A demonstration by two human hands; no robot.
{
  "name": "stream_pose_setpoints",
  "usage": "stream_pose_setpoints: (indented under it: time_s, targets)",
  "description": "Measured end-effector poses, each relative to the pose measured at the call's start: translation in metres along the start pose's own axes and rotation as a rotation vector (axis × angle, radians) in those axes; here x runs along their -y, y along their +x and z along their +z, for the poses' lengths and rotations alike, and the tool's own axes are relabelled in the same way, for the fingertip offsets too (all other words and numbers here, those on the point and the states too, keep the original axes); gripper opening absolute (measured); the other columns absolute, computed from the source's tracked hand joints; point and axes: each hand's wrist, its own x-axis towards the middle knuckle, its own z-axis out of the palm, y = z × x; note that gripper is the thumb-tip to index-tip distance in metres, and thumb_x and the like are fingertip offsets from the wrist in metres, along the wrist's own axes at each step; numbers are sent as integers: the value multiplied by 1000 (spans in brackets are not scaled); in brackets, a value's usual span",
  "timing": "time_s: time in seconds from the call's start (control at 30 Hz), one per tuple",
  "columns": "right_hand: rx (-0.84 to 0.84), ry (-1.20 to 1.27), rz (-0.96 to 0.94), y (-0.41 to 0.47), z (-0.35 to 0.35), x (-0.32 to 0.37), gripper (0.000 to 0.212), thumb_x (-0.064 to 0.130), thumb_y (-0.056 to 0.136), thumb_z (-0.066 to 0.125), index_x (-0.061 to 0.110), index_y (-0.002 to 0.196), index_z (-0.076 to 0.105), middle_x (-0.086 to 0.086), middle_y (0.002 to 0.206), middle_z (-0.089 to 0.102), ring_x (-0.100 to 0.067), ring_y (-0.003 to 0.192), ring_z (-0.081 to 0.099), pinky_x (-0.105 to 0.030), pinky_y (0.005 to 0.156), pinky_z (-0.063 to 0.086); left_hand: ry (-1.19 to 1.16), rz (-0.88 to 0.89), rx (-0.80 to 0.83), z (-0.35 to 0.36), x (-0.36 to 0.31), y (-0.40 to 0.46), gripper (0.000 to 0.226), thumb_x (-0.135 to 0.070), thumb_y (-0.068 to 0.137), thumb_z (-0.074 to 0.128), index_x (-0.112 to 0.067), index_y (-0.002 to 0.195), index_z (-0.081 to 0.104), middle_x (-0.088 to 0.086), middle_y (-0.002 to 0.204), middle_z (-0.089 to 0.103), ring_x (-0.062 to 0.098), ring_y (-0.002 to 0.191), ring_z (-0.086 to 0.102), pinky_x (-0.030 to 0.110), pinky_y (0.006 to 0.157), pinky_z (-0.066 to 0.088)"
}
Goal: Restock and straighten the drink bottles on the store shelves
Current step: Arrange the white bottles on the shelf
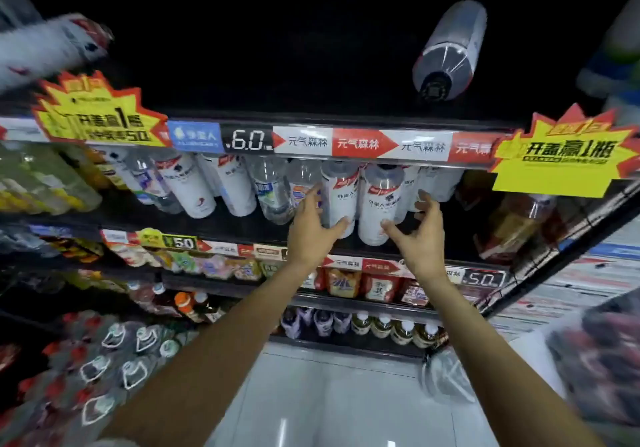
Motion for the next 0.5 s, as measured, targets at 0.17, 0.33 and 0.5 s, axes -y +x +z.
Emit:
stream_pose_setpoints:
  time_s: [0.17,0.33,0.5]
  targets:
    - [-3,44,-24,21,22,-10,97,42,62,85,12,138,32,-11,135,44,-25,125,44,-45,104,41,46,103,-329,35,-6,12,88,-26,76,79,-7,146,28,15,142,38,27,132,38,31,107,32]
    - [-8,-11,-79,30,35,-15,97,33,63,88,8,137,32,-8,135,44,-21,125,44,-28,98,40,129,106,-509,54,-11,26,94,-35,76,78,-2,147,27,20,141,37,32,132,36,37,104,36]
    - [-60,-50,-71,31,33,-16,83,29,61,86,9,127,40,-6,124,51,-21,113,53,-27,86,43,62,113,-512,52,-10,31,86,-26,69,83,4,136,38,23,133,41,32,128,38,32,106,28]
